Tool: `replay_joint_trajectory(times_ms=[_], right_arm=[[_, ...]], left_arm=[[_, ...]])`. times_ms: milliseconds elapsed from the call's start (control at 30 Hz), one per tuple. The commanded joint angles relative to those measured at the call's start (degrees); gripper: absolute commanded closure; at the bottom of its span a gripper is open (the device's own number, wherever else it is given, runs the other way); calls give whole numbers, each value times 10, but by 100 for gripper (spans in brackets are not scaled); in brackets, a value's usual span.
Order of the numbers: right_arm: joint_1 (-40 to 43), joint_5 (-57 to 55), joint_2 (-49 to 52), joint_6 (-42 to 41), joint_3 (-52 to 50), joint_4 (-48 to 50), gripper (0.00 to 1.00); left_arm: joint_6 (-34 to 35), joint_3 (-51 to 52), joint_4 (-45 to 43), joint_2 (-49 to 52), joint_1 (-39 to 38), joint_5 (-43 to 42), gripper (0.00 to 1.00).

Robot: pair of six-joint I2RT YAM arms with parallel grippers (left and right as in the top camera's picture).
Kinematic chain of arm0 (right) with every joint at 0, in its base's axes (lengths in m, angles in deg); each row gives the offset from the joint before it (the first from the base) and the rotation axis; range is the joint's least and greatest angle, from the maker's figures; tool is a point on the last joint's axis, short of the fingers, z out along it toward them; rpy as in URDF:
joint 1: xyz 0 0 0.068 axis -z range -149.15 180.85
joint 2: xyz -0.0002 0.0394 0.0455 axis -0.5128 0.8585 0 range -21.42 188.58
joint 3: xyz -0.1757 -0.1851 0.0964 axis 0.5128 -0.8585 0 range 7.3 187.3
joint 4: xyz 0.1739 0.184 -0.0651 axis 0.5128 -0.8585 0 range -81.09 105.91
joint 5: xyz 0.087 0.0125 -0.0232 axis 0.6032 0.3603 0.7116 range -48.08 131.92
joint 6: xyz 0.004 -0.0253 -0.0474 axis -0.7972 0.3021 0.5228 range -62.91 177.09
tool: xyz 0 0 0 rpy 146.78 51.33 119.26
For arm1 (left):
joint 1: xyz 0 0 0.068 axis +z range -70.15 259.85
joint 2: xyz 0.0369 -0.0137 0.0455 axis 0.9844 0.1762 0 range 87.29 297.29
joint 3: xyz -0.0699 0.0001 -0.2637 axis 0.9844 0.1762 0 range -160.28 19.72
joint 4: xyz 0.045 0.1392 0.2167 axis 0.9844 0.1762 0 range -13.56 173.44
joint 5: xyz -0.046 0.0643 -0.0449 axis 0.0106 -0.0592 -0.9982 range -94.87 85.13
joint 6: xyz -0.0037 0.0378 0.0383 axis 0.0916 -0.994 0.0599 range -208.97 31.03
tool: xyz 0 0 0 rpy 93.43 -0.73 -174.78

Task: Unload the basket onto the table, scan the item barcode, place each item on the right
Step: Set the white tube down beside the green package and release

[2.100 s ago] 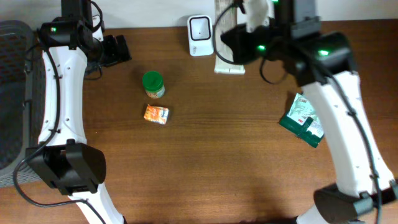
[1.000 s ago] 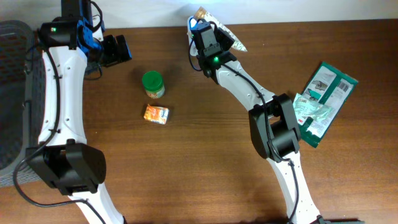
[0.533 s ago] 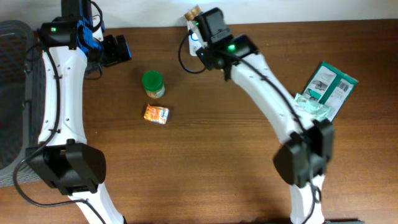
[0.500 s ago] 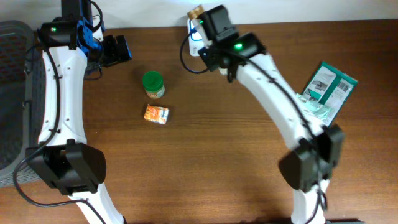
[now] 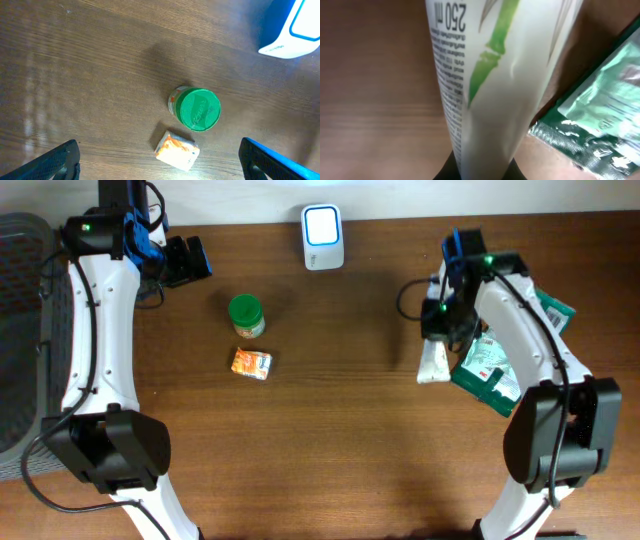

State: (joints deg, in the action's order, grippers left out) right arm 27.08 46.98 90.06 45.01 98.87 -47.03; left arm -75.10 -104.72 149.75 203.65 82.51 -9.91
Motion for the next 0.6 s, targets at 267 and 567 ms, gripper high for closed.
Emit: replay_joint_trajectory(times_ms=[267, 567], right_arm=[[109, 18, -11, -2, -157, 143, 83], [146, 23, -11, 59, -20, -27, 29]], left_arm=[[-3, -5, 0, -5, 1, 4, 1], [-3, -5, 0, -5, 1, 4, 1]])
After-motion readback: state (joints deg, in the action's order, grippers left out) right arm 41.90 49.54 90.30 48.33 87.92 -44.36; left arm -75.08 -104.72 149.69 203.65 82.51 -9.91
